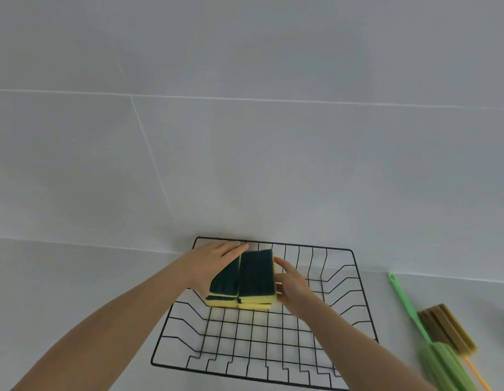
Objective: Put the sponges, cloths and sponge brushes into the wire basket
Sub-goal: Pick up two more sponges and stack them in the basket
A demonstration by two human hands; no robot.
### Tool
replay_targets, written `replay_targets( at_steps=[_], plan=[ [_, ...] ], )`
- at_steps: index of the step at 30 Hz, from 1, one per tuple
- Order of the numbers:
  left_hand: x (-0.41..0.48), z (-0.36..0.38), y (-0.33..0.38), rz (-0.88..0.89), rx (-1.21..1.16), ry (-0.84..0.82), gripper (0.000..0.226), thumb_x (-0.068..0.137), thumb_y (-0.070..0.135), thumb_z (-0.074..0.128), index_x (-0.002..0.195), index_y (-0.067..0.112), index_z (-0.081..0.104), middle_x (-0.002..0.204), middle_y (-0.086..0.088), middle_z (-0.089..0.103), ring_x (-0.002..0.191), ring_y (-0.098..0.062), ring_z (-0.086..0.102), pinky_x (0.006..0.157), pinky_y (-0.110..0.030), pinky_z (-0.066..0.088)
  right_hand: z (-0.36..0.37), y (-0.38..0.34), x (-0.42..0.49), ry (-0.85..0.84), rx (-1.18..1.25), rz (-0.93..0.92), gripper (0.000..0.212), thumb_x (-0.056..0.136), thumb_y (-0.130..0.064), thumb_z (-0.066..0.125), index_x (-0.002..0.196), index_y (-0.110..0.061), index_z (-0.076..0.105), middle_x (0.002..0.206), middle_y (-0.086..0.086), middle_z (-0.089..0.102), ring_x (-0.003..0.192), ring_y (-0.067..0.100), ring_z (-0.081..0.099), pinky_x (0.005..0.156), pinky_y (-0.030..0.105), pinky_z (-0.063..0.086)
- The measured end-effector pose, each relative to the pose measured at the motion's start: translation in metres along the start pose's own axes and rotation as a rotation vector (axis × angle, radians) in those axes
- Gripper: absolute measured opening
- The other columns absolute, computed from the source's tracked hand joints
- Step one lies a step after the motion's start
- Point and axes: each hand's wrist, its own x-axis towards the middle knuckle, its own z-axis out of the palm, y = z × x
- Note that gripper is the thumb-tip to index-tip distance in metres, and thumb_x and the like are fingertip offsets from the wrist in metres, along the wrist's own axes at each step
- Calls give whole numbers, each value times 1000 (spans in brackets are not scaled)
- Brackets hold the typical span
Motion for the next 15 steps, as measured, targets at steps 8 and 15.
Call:
replay_targets(
  at_steps=[8,15],
  plan=[
    [8,18,-15,8,-17,-57,129,61,37,80,143,21,-18,157,-5,-4,145,-21,1,118,-40,19,12,4,11,11,-398,-184,32,98,-8,34,127,-12,47,99,6,59,98,23,57,84,34,52],
    [7,18,-10,-20,92,-72,125,66,34,78,143,17,-19,157,-4,-13,145,-23,-4,118,-37,6,10,12,27,78,-650,-211,34,95,-9,39,127,-14,51,127,16,49,106,24,50,80,27,48]
  ],
)
